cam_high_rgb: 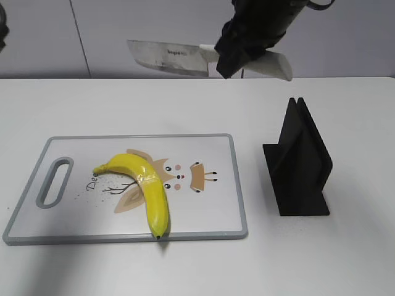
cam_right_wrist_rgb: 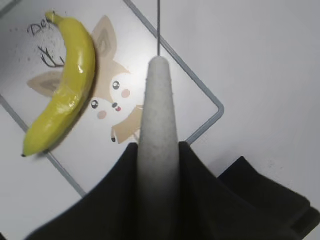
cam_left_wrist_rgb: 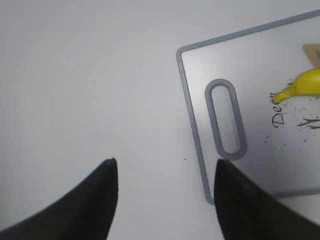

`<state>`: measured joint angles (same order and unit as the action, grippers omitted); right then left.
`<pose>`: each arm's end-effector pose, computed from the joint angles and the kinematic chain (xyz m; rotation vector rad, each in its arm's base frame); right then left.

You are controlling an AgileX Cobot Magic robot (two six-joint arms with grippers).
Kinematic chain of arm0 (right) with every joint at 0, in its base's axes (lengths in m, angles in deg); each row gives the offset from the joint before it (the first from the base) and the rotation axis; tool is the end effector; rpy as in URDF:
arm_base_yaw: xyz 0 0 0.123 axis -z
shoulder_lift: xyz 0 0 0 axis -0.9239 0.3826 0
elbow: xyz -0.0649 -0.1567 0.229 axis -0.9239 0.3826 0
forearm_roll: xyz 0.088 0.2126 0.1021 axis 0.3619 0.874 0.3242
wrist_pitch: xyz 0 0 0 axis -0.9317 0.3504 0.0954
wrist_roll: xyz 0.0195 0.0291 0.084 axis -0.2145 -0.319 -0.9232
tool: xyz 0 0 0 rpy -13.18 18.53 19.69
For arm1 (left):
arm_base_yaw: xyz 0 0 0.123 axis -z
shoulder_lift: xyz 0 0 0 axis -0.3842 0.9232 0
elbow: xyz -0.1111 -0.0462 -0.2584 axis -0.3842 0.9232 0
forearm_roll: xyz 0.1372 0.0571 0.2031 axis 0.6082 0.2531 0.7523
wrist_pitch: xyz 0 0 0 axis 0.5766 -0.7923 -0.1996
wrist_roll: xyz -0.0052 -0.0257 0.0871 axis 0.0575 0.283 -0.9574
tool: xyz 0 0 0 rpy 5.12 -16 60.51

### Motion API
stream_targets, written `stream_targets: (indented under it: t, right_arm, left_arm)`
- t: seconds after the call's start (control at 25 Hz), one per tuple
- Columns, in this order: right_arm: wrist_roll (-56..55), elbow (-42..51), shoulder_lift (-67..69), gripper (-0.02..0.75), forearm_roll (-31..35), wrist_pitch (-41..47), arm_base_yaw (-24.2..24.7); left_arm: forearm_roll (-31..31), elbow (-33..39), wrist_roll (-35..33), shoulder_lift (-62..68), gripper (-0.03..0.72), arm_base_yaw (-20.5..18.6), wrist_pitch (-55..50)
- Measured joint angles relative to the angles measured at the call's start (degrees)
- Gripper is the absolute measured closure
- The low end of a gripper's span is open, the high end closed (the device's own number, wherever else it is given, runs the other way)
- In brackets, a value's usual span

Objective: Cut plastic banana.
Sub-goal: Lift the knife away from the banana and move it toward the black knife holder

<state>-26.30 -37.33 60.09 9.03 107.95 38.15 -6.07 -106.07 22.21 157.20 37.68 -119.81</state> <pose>0.3452 0.2172 0.3110 -1.0620 2.4388 0.3782 0.2876 -0.0600 0.3358 0.5238 2.7175 0.2306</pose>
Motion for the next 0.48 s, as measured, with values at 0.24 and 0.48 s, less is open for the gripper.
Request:
stream_targets:
  t: [0.24, 0.48]
  right_arm:
    - [-14.7, -3.1, -0.1, 0.552, -0.1, 9.0, 0.0]
    - [-22.3, 2.2, -5.5, 0.552, 0.4, 9.7, 0.0]
  left_arm:
    - [-10.6, 0.2, -0.1, -0.7, 0.099, -11.5, -1.8]
    - [-13.6, 8.3, -2.9, -10.6, 0.099, -15.2, -1.9]
